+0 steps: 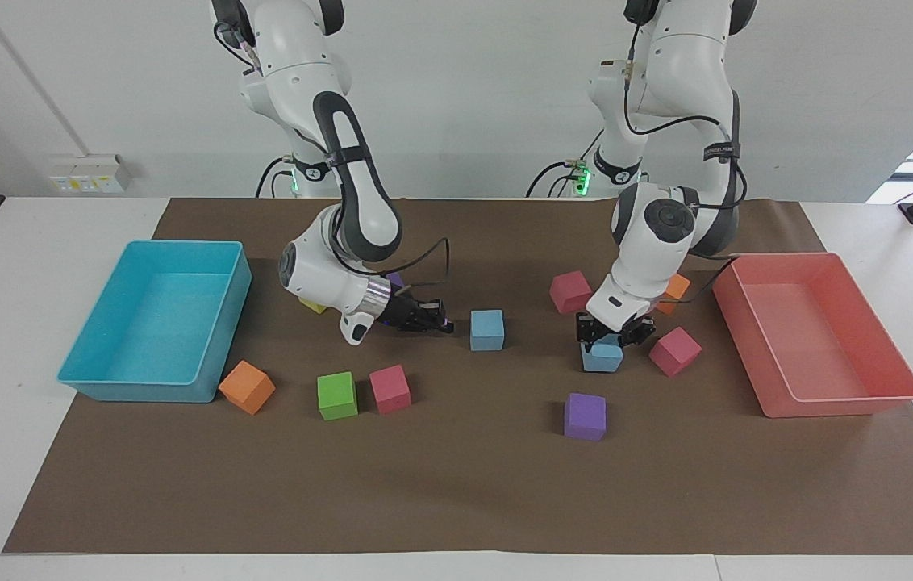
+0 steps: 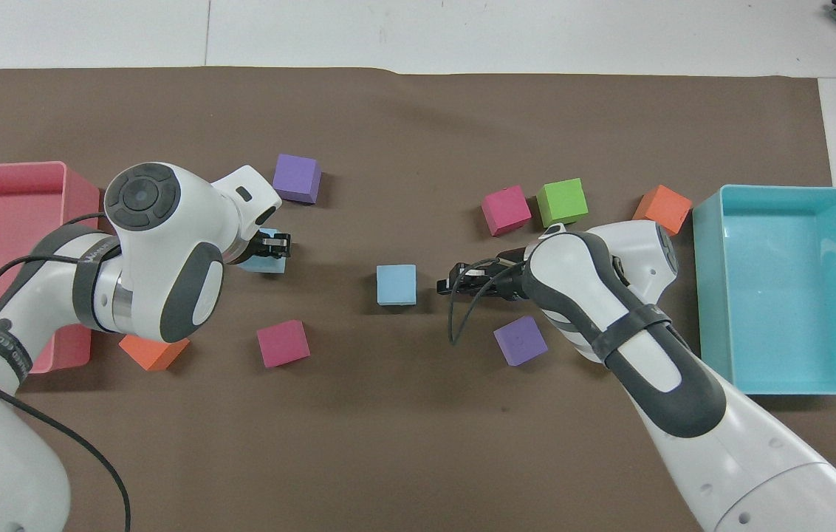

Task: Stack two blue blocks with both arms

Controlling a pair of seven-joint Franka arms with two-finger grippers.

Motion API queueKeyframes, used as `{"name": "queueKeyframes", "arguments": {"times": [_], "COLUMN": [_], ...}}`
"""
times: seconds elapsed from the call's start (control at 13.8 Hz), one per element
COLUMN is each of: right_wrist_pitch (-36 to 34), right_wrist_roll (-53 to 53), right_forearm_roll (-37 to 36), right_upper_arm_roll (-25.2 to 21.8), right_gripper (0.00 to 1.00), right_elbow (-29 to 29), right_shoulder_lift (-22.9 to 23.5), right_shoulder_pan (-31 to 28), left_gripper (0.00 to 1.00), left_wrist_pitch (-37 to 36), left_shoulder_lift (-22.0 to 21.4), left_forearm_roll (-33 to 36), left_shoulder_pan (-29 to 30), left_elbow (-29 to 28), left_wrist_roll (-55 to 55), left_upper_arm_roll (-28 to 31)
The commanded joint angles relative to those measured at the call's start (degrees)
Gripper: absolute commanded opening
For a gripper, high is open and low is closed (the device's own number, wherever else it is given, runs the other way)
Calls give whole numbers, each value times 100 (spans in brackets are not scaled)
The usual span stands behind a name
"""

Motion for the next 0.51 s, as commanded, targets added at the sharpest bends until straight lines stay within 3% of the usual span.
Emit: {"name": "queueKeyframes", "arguments": {"times": [0.0, 0.43], "right_wrist_pitch": [33, 33], "right_wrist_roll": [-64, -64], "right_forearm_roll": [194, 194], "right_upper_arm_roll": [41, 41], "right_gripper": [0, 0], "right_elbow": [-32, -32], "right_shoulder_lift": [2, 2], "right_shoulder_pan": [-40, -40], "left_gripper": [21, 19], "left_wrist_pitch": [-490, -465], "left_shoulder_lift": [5, 172], "left_forearm_roll": [21, 179], "left_shoulder_pan": [-444, -1288], "left_elbow": [514, 919], "left_wrist_roll": [-866, -2046], "left_upper_arm_roll": [55, 29]}}
